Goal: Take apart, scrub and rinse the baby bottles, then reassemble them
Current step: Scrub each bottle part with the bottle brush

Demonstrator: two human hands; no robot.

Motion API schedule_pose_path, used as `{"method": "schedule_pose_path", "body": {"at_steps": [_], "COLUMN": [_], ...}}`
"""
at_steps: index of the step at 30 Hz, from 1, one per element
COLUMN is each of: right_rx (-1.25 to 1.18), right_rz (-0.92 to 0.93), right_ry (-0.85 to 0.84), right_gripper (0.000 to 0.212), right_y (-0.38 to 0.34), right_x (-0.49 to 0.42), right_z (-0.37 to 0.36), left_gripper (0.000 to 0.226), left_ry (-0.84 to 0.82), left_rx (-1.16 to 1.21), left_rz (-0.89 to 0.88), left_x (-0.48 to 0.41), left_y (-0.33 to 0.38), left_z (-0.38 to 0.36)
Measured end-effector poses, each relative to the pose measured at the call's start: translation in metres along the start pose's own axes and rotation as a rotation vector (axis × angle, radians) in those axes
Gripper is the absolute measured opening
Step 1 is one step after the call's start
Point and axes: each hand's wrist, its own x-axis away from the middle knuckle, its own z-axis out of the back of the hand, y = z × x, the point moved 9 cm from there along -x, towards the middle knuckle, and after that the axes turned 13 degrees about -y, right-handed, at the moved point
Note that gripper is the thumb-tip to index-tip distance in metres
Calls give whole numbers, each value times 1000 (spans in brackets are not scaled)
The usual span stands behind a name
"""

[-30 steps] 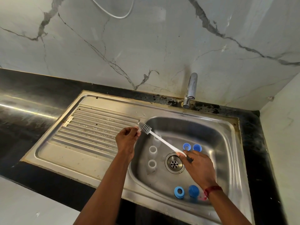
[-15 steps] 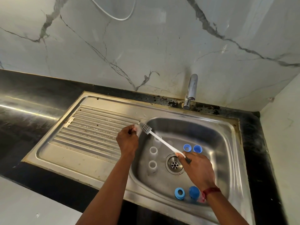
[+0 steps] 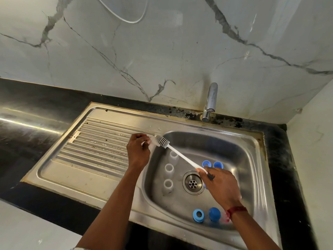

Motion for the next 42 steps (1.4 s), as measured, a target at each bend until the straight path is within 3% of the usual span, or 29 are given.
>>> {"method": "schedule_pose_path", "body": {"at_steps": [9, 16, 21, 24, 27, 29, 33, 38, 42], "right_rx": [-40, -164, -132, -105, -105, -96, -57, -46, -34], "right_rz": [11, 34, 41, 56, 51, 39, 22, -19, -13], "right_ry": [-4, -4, -31, -31, -39, -44, -32, -47, -113], "right_gripper": [54, 55, 54, 53, 53, 53, 59, 60, 58], "right_y": [-7, -2, -2, -3, -3, -2, -5, -7, -9], "right_x": [-12, -10, -10, -13, -13, -11, -9, -4, -2], "right_z": [5, 18, 9, 5, 3, 3, 0, -4, -8], "left_gripper": [13, 15, 21, 8, 18, 17, 14, 8, 10], "left_ry": [-107, -168, -224, -177, -119, -96, 25, 203, 214], "left_rx": [-56, 226, 229, 439, 777, 868, 808, 505, 387], "left_rz": [-129, 131, 116, 179, 283, 334, 442, 515, 455], "left_x": [-7, -17, -10, -8, -6, -6, -4, -2, -4], "left_y": [19, -19, -8, -14, -21, -21, -28, -23, -14], "left_z": [-13, -14, -31, -36, -42, -45, -47, -33, -22]}}
